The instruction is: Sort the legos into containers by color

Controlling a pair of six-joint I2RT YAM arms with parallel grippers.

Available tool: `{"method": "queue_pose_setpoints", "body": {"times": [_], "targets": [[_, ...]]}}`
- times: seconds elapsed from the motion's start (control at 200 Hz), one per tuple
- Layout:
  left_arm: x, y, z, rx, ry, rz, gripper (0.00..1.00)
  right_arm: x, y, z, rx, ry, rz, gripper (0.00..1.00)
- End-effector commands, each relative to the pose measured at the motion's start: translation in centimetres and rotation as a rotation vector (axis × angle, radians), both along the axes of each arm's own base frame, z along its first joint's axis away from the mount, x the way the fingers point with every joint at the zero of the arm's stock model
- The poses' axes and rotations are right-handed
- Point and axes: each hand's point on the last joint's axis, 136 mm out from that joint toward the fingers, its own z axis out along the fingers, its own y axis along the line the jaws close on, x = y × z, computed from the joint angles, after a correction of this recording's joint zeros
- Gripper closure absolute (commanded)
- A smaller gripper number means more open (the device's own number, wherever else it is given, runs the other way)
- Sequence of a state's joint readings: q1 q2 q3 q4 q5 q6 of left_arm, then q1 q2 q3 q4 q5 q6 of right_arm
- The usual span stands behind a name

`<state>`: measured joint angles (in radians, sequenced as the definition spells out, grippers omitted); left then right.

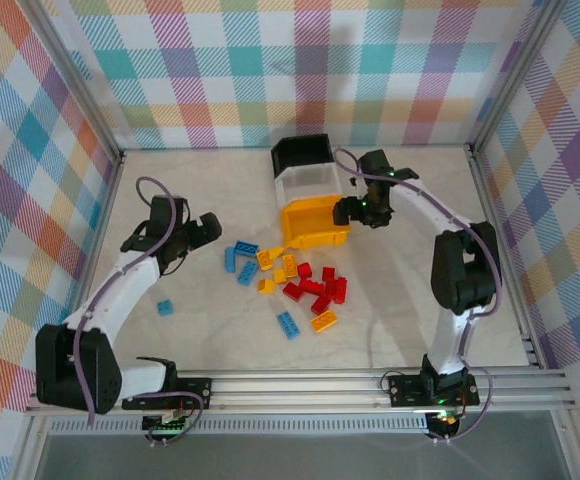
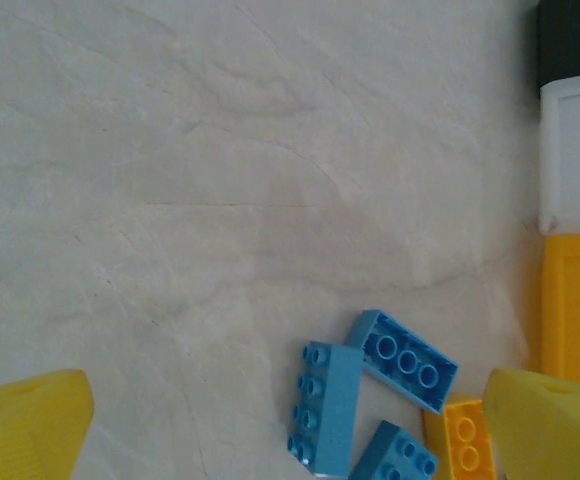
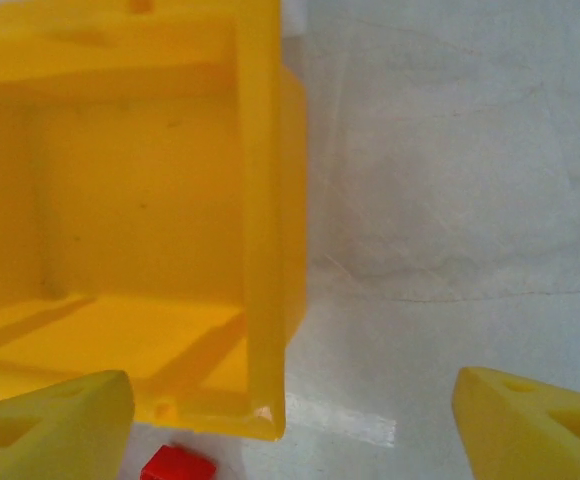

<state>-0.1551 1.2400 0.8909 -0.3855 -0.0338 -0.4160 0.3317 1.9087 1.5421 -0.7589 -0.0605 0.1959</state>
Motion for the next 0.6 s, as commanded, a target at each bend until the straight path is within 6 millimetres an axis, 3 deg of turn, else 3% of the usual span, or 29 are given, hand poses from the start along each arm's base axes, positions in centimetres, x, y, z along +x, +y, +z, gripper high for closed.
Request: {"method": "queue_pose_setpoints", "body": {"times": [0.0,0.27,0.595], "targets": [[-2.4,0.0,0.2,-0.019,0.031,0.0,0.0,-0.5,0.0,-1.6,-0.058,0.082,0.006,0.24],[-3.8,0.6,1.2,-0.006,0.01,0.015,0.0,2.3,0.0,-3.5,-0.117,0.054,0.012,0.53],[-3.8,0.7,0.3,0.032,0.059,-0.01,0.0,3.2,-1.6,-3.2,-0.261,-0.041,0.167,0.68]]}}
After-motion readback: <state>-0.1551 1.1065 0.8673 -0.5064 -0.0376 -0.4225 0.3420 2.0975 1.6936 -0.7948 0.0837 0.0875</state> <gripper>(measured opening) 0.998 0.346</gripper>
